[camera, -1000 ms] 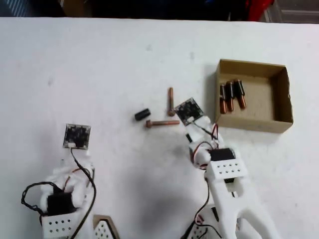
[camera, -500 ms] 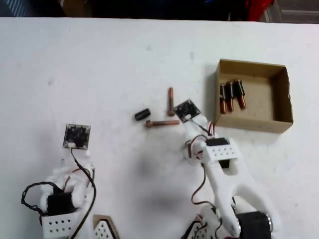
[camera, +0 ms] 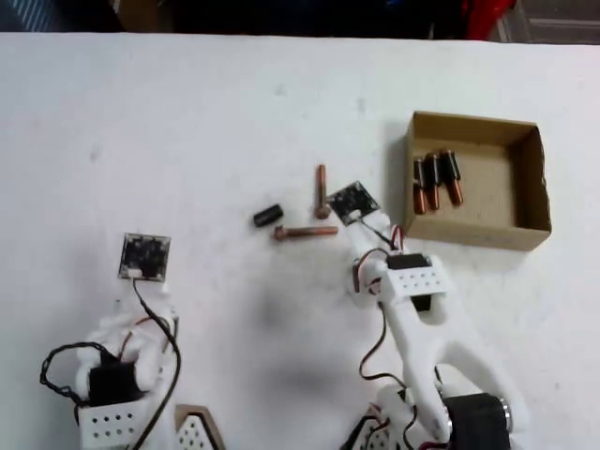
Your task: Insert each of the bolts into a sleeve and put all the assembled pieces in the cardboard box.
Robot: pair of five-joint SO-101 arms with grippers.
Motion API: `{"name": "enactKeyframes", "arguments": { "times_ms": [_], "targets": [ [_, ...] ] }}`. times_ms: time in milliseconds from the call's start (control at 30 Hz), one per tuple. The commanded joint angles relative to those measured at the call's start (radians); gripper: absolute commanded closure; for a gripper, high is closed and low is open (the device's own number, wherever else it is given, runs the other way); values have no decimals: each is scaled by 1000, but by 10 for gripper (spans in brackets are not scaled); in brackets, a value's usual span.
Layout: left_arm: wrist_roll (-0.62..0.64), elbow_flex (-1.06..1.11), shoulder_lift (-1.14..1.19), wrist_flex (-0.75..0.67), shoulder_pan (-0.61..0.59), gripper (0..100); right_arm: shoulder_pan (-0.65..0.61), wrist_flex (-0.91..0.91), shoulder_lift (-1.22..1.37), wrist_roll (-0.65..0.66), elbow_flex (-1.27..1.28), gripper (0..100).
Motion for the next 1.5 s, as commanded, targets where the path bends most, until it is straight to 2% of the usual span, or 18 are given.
{"name": "enactKeyframes", "arguments": {
  "times_ms": [0,300,700,967,1300,1467],
  "targets": [
    [-11,-2,-5,9,12,977,5,110,1,2,-117,861],
    [-11,-2,-5,9,12,977,-21,225,7,25,-241,861],
    [-11,-2,-5,11,-27,977,-27,216,16,35,-241,861],
    [-11,-2,-5,17,-27,977,-15,180,217,-6,-331,861],
    [-11,-2,-5,17,-27,977,-13,116,348,-6,-344,862],
    [-11,-2,-5,17,-27,977,-13,116,349,-6,-344,965]
  ]
}}
